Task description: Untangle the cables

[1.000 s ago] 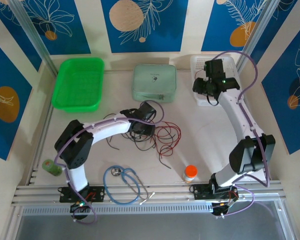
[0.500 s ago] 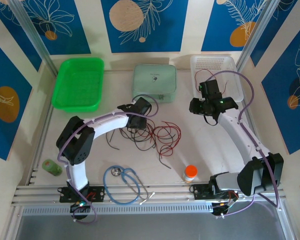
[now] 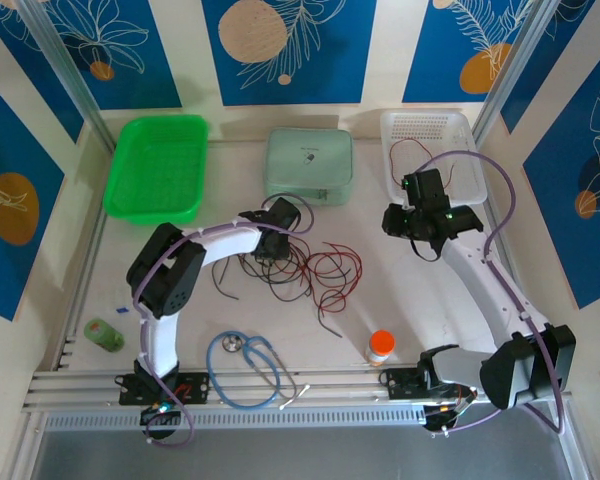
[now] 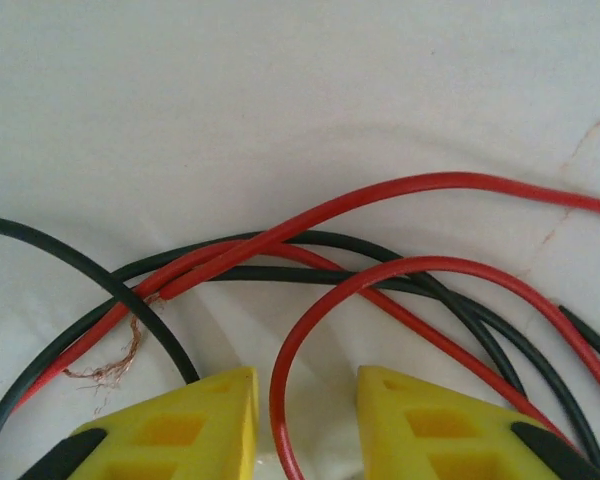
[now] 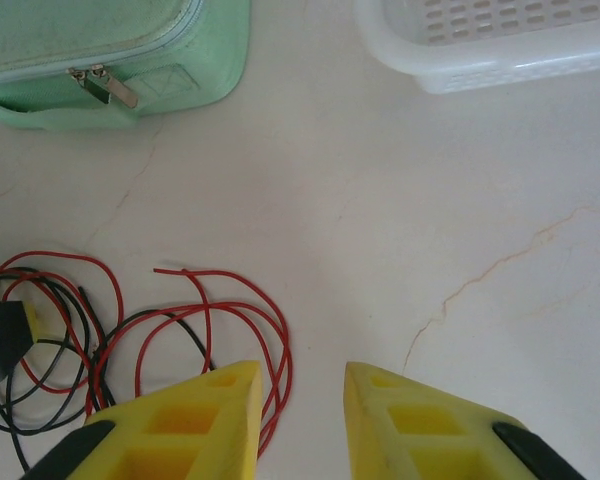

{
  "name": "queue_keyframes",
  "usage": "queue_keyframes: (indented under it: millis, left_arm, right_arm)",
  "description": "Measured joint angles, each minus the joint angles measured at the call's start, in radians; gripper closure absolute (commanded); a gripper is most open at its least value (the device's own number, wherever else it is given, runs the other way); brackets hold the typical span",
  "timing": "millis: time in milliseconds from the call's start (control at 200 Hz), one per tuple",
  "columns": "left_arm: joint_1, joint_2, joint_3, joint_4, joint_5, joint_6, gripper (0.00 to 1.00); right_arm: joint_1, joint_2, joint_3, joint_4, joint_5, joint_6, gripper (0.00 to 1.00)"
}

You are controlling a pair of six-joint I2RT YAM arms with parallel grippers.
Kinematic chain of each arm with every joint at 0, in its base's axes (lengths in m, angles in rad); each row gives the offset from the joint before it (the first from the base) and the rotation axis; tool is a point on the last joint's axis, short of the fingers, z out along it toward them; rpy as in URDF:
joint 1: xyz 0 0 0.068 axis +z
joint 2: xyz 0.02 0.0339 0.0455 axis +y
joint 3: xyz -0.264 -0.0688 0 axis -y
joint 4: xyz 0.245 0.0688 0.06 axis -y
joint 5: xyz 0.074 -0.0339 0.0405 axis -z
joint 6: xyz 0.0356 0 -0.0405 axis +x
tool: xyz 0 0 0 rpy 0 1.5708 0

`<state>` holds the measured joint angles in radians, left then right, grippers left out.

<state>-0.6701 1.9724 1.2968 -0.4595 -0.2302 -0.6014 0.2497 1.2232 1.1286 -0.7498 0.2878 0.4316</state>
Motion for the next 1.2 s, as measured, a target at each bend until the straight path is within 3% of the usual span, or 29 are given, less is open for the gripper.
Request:
queue_keyframes:
  millis: [165,410,660,880,1201]
  left_arm:
    - [0.002,0.002,0.000,0.015,0.001,0.003,1.00]
    - [0.001,-0.012,0.000,0.001,-0.010,0.019,1.00]
    - [-0.022,-0.170,0.075,-0.117,-0.029,0.079,1.00]
    - [-0.066,-0.301,0.225,-0.192,-0.034,0.119,1.00]
    - [-0.089,-0.370,0.272,-0.286,-0.034,0.145,1.00]
  right_arm:
    - [0.000,-0.020,-0.013,-0.004,0.000,0.000,0.73]
    - [-0.006,-0.075,-0.020,-0.016,-0.018,0.003,0.74]
    - [-0.003,-0.092,-0.032,-0.020,-0.214,0.015,0.74]
    - [0.152,-0.024,-0.039,0.046,-0.349,0.060,0.73]
    - [0.317,0.187,-0.137,0.310,-0.457,0.135,0.68]
